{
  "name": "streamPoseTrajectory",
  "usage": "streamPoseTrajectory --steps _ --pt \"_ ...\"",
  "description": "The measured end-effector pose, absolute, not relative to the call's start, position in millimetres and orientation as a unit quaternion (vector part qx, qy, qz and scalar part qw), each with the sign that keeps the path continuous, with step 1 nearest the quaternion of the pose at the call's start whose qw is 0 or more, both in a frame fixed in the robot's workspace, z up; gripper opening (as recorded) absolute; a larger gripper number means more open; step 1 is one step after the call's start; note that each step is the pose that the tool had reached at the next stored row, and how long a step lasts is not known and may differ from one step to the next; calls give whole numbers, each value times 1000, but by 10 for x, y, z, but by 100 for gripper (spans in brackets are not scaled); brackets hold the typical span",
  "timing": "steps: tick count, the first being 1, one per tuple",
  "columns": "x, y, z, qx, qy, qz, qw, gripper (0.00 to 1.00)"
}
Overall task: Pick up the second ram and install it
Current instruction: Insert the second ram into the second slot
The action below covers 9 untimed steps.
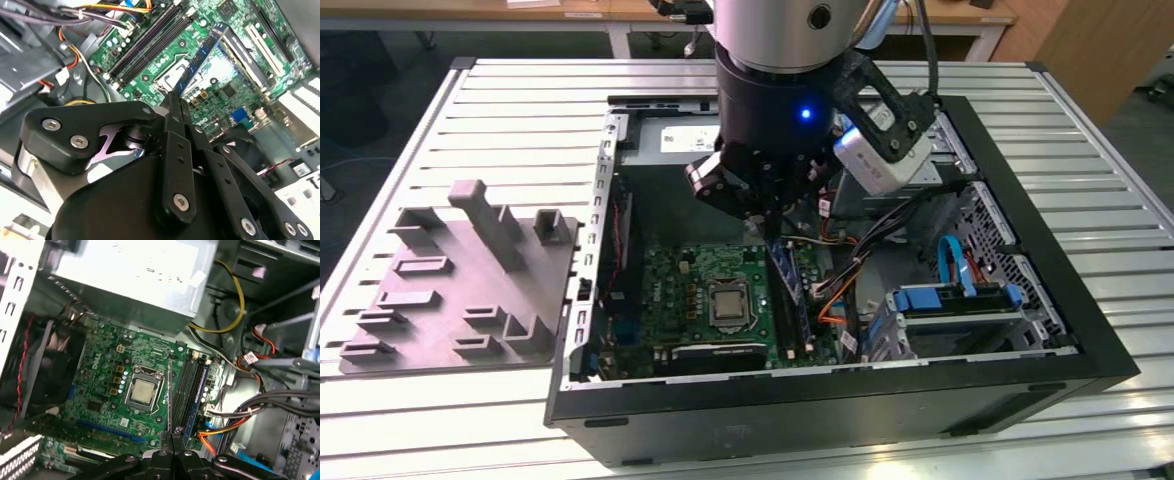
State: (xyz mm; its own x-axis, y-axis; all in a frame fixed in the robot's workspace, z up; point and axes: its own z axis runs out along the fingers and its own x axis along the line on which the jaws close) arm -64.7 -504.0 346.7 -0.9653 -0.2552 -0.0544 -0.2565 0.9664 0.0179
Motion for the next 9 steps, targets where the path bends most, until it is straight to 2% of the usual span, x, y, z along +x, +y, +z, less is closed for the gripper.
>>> streamPoseTrajectory --steps 9 --pt "-647 -5040 3461 -47 998 10 27 11"
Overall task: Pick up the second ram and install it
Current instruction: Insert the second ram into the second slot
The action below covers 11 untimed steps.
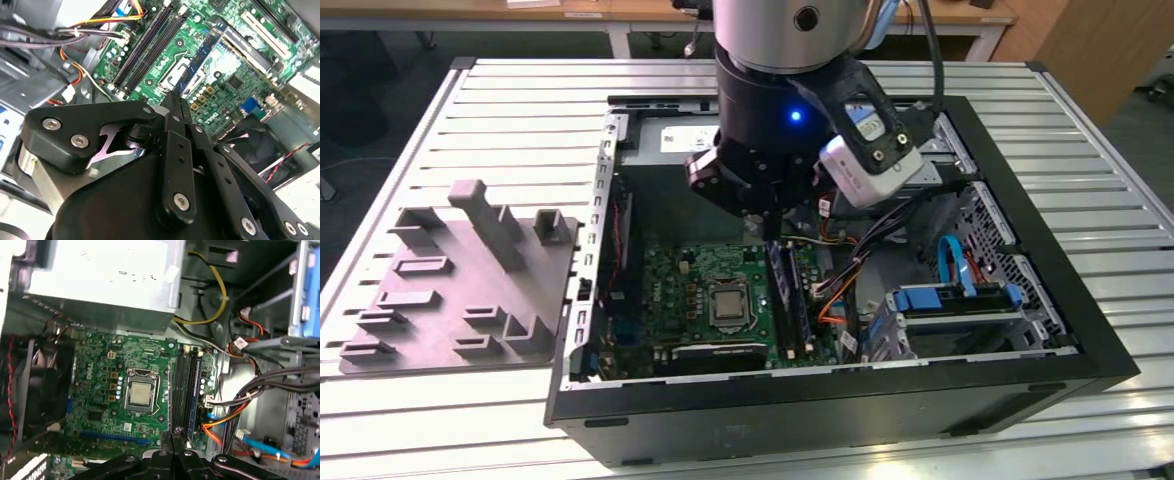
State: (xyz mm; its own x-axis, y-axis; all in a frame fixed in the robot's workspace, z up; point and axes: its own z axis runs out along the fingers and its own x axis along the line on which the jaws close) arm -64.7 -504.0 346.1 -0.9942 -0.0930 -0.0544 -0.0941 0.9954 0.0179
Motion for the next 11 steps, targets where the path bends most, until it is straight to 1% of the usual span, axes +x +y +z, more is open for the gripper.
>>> streamPoseTrajectory --steps 6,11 --pt "-647 -5040 3456 6 1000 9 27 11" --pt "-647 -5040 3433 10 1000 9 28 11"
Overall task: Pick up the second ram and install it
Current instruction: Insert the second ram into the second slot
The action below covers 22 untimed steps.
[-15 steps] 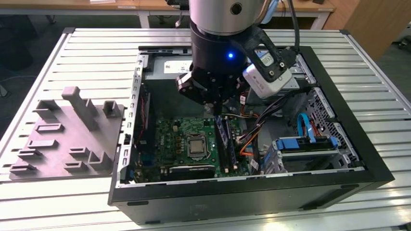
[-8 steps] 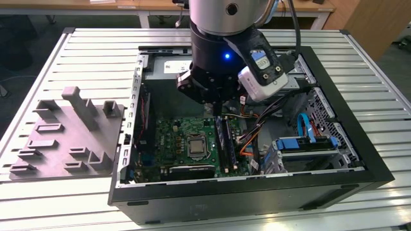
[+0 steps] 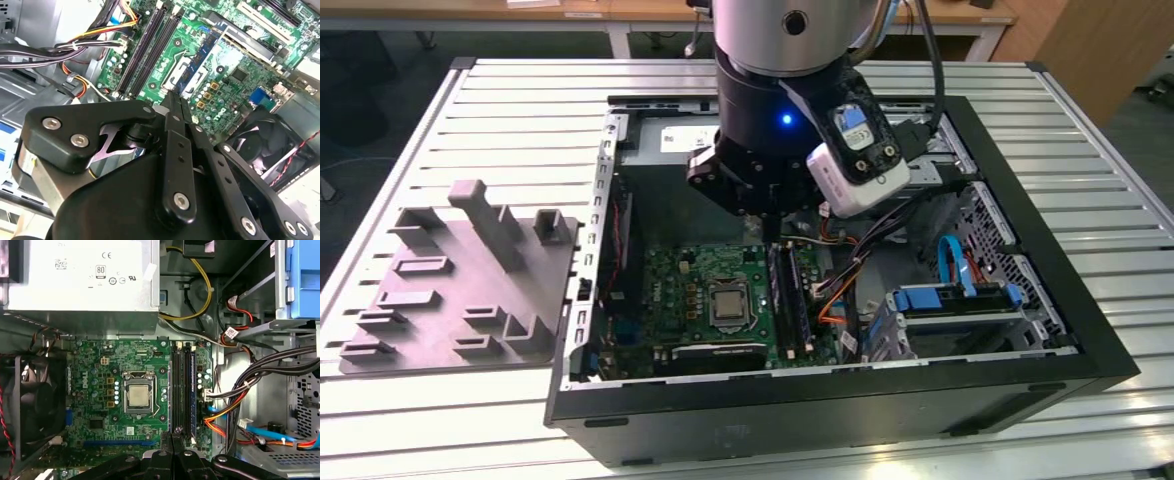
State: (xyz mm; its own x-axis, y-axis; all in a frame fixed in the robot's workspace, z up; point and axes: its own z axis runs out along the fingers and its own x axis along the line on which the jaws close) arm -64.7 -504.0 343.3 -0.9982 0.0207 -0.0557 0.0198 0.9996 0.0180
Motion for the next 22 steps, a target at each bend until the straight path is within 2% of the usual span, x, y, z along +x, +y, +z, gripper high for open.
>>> streamPoseTrajectory --steps 6,22 --pt "-646 -5040 3379 -12 999 9 33 11" --pt "-576 -5009 3142 -14 999 9 33 11"
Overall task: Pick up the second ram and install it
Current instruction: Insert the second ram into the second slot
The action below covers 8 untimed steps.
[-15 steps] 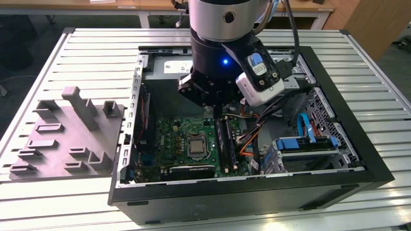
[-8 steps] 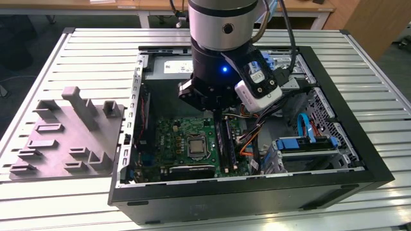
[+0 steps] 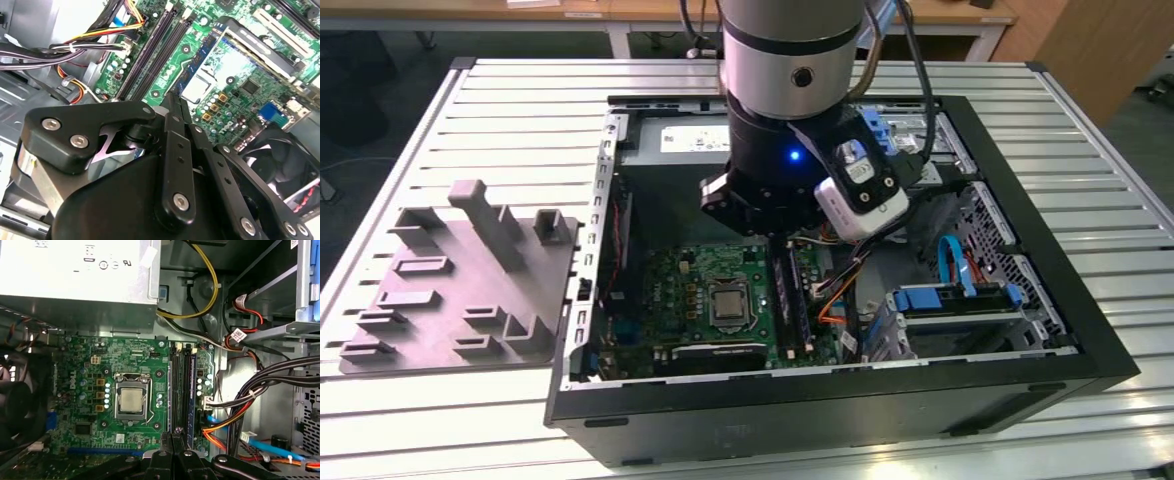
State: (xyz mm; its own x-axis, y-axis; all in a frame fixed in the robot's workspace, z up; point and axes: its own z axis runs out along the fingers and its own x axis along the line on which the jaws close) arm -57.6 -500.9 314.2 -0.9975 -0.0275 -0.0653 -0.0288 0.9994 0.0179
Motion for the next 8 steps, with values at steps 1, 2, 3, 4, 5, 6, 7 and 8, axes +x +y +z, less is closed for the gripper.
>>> streamPoseTrajectory --steps 1,2,3,4,5,6,7,8 --pt "-565 -5002 3132 -14 999 9 33 11" --pt "-558 -4995 3125 -14 999 9 33 11" --pt "-551 -4988 3120 -14 999 9 33 11" --pt "-544 -4980 3114 -14 999 9 33 11" --pt "-534 -4972 3106 -14 999 9 33 11" --pt "-521 -4965 3098 -14 999 9 33 11" --pt "-507 -4960 3089 -14 999 9 33 11" --pt "-494 -4957 3079 -14 999 9 33 11"
